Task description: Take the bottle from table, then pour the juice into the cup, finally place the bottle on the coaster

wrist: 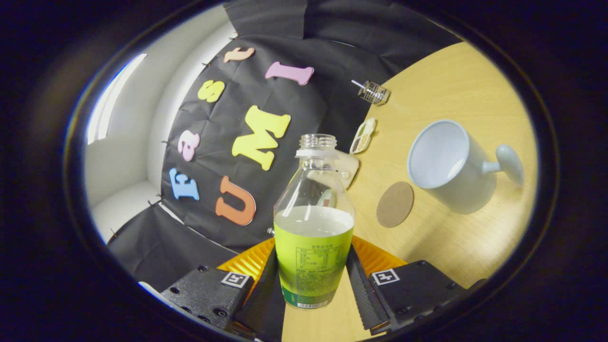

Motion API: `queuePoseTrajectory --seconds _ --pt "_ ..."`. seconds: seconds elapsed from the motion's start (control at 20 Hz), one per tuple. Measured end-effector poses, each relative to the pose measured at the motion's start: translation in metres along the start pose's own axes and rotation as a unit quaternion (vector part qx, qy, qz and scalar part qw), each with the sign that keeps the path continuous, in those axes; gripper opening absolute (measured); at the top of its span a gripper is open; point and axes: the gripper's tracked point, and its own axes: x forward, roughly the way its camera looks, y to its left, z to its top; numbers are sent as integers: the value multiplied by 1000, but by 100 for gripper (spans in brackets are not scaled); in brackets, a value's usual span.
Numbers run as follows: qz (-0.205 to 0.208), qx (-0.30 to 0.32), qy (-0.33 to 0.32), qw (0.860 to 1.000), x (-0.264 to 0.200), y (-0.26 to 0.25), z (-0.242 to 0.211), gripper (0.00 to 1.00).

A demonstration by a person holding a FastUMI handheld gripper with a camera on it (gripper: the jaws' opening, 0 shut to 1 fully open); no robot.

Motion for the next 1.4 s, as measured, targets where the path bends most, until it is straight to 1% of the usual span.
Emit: queuePoseTrajectory --seconds 0.2,0.5,0.7,0.8,0.95,1.15,1.25,1.4 --pt "13 67 -1 998 4 6 7 78" --pt "38 159 2 987 5 25 9 78" --pt "63 201 -4 978 6 42 19 78" --pt "68 220 -9 973 7 44 24 78" --pt "87 270 -15 959 5 51 31 78" --pt "88 297 -27 951 2 51 36 78" --pt "97 311 -21 945 3 57 37 78" --pt "98 318 -24 943 2 56 39 78"
